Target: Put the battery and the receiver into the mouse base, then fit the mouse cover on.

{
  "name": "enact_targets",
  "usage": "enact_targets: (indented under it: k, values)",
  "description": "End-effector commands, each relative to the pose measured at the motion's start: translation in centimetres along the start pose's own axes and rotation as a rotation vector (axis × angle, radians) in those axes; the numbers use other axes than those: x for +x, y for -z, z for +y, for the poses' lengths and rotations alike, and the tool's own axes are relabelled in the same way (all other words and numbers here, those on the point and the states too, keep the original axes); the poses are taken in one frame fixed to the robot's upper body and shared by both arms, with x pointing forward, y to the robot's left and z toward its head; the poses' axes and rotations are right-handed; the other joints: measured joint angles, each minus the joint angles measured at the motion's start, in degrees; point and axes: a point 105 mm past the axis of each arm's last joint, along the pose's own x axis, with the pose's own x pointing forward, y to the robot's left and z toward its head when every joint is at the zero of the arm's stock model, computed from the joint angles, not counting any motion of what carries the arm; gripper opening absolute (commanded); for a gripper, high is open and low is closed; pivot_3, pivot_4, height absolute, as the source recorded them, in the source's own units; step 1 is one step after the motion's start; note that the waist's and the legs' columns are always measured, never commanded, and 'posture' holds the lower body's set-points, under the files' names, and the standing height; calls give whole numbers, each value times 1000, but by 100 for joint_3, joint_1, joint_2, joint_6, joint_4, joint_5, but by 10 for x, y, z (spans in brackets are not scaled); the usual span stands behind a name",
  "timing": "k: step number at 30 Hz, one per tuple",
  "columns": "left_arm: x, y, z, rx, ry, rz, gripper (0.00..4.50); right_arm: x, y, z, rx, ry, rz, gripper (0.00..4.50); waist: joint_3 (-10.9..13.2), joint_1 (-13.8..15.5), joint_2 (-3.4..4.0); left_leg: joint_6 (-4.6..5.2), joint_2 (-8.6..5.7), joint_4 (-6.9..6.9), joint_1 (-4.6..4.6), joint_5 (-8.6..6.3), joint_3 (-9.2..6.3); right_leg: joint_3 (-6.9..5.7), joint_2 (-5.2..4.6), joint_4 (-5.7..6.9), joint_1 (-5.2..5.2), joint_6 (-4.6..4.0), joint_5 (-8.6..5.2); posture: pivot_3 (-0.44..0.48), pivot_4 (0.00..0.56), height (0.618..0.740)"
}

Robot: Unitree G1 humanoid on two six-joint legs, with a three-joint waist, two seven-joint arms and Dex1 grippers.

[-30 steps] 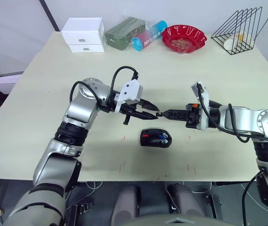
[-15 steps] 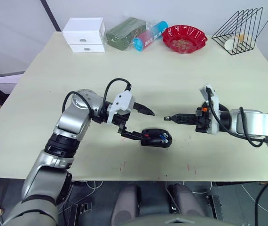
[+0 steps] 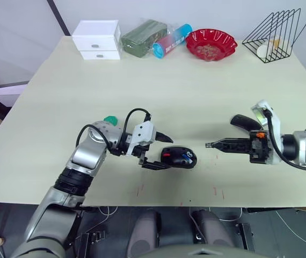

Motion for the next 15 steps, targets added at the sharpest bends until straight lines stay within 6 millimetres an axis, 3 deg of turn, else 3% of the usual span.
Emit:
enact_targets:
  k: [1, 5, 15]
  values:
    - [4, 0, 4, 25, -15, 1, 4448, -9, -1, 5, -140, 15, -16, 0, 0, 7, 0, 0, 0, 0, 0, 0, 0, 0, 0, 0, 0, 0, 0, 0, 150, 740]
    - [12, 5, 4, 33, -3, 13, 4448, -13, 9, 0, -211, 48, 25, 0, 0, 10, 0, 0, -2, 1, 2, 0, 0, 0, 1, 4, 0, 0, 0, 0, 150, 740]
    - [28, 17, 8, 17, 2, 26, 4448, -15, 8, -6, -257, 71, 32, 0, 0, -3, 0, 0, -3, 3, 6, 0, -1, 1, 3, 8, 2, 0, 0, 0, 150, 740]
